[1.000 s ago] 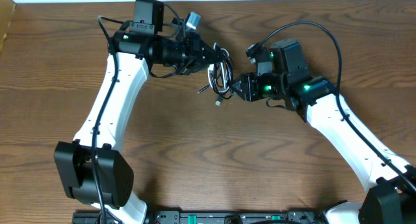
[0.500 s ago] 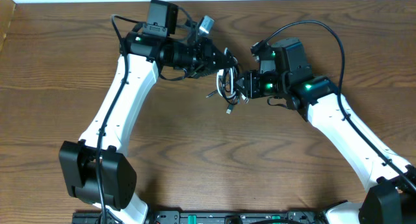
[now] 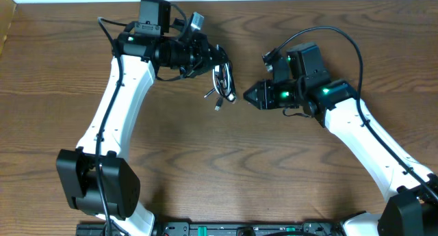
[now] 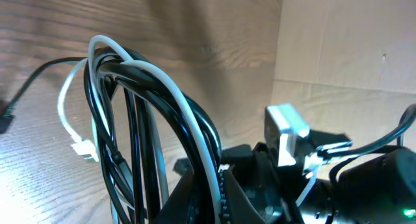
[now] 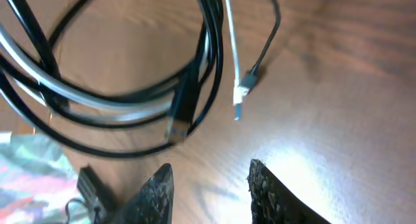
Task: Untangle cables
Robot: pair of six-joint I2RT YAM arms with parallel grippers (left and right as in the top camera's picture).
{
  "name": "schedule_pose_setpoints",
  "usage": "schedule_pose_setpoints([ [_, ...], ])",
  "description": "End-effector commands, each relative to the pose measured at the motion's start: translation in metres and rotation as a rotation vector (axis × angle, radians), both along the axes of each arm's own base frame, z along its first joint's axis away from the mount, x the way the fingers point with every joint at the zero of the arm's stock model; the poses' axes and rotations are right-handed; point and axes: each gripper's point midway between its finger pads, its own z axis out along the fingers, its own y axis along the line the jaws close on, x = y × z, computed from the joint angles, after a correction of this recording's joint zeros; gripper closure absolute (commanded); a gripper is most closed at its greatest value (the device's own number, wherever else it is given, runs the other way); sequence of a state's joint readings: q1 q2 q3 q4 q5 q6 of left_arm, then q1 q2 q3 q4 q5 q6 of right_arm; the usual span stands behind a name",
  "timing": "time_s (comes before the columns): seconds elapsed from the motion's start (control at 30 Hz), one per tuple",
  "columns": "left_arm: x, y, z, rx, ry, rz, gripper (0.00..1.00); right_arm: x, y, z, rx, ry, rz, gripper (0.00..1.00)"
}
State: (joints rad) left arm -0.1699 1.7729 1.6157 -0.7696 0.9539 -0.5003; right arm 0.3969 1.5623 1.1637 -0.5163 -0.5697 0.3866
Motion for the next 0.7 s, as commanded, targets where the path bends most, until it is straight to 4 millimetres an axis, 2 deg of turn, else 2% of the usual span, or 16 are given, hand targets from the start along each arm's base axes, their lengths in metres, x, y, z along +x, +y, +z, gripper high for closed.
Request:
schedule_pose_setpoints([
  [0.0, 0.003, 0.001, 0.002, -0.013, 0.036, 0.029, 0.92, -0.010, 0.005, 0.003, 0.004, -0.011, 0.065, 0.66],
  [0.27, -0.004, -0.006, 0.009, -0.068, 0.049, -0.006, 0.93, -0.011, 0.005, -0.006, -0.069, -0.019, 0.046, 0.65],
  [0.67, -0.009, -0.016, 0.011, -0.079, 0.048, -0.037, 0.92, -0.009, 0.004, -0.007, -0.075, -0.026, 0.039, 0.64],
])
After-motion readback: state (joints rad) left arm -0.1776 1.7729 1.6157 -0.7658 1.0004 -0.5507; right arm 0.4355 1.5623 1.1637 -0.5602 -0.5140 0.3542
